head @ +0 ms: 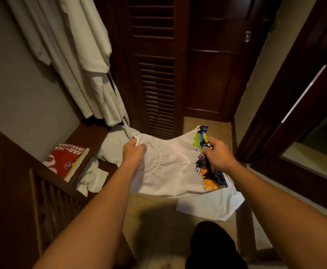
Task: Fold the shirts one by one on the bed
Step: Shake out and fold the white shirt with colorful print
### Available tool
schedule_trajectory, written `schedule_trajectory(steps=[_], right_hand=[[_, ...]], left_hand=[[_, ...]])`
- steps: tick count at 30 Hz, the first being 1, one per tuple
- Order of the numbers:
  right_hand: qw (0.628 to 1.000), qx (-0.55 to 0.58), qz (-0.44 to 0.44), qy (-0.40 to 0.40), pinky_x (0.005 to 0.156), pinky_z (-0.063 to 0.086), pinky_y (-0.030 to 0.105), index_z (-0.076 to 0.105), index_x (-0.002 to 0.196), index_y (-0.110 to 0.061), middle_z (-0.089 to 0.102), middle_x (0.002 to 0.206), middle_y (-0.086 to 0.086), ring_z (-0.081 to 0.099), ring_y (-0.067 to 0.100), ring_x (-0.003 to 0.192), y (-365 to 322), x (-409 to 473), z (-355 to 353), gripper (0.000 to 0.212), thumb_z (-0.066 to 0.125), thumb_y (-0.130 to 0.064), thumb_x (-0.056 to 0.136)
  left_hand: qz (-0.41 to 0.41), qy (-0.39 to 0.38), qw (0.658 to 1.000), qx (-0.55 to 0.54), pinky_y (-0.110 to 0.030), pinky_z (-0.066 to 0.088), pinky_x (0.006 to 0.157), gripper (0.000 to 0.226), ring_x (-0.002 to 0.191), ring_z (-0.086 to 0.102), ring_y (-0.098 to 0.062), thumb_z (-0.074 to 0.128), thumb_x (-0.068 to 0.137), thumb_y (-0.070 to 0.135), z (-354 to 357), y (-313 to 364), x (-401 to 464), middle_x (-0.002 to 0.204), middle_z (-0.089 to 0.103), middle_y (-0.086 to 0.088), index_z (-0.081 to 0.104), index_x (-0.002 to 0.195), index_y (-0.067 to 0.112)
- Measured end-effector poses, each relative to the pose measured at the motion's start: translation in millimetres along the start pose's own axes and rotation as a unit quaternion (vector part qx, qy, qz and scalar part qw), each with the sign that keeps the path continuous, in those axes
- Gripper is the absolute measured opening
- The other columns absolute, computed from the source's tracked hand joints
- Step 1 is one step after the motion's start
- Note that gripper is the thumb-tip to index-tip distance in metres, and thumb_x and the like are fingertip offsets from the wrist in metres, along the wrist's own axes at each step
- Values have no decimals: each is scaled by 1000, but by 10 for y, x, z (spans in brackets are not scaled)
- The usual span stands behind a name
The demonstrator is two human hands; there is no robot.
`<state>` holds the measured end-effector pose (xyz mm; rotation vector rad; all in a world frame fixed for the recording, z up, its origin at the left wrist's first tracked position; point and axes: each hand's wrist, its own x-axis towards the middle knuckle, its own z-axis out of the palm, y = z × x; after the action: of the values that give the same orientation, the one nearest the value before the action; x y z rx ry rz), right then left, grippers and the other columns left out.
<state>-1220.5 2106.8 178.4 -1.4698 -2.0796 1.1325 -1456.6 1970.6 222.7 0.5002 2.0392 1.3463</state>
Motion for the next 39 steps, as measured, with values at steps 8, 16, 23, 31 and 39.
schedule_trajectory(steps=[8, 16, 23, 31, 39], right_hand=[[994, -6, -78, -77, 96, 55, 43, 54, 140, -31, 69, 124, -10, 66, 18, 109, -470, 1232, 409, 47, 52, -29, 93], [978, -19, -140, -154, 87, 56, 36, 57, 139, -32, 73, 111, -8, 70, 19, 96, -938, 2778, 712, 43, 55, -18, 99], [945, -72, -206, -244, 97, 52, 36, 50, 148, -24, 63, 135, -1, 64, 22, 110, -1553, 3656, 1077, 46, 56, -23, 102], [897, -87, -284, -326, 82, 54, 34, 47, 148, -32, 65, 132, 1, 65, 22, 102, -2260, 4002, 2018, 48, 55, -25, 102], [857, -110, -337, -374, 87, 48, 30, 43, 153, -27, 60, 141, 7, 61, 29, 113, -2863, 4091, 3179, 53, 54, -18, 102]], left_hand=[[-49, 61, 997, -19, -36, 50, 92, 52, 115, 60, -28, 59, 94, 7, -259, 166, 860, 135, 62, -4, 55, 145, 17], [-88, 139, 985, -44, -31, 51, 67, 35, 96, 65, -25, 61, 95, 12, -238, 456, 1840, 119, 69, -11, 65, 129, 20], [-137, 263, 950, -94, -39, 59, 75, 38, 92, 69, -35, 59, 97, 15, -417, 595, 2131, 109, 68, -24, 59, 135, 16], [-150, 367, 901, -179, -30, 52, 81, 44, 101, 65, -22, 59, 99, 8, -925, 393, 2357, 130, 65, -3, 57, 142, 17], [-179, 447, 857, -184, -57, 47, 101, 54, 123, 57, -46, 66, 92, 10, -1643, -20, 2765, 135, 60, -25, 54, 145, 13]])
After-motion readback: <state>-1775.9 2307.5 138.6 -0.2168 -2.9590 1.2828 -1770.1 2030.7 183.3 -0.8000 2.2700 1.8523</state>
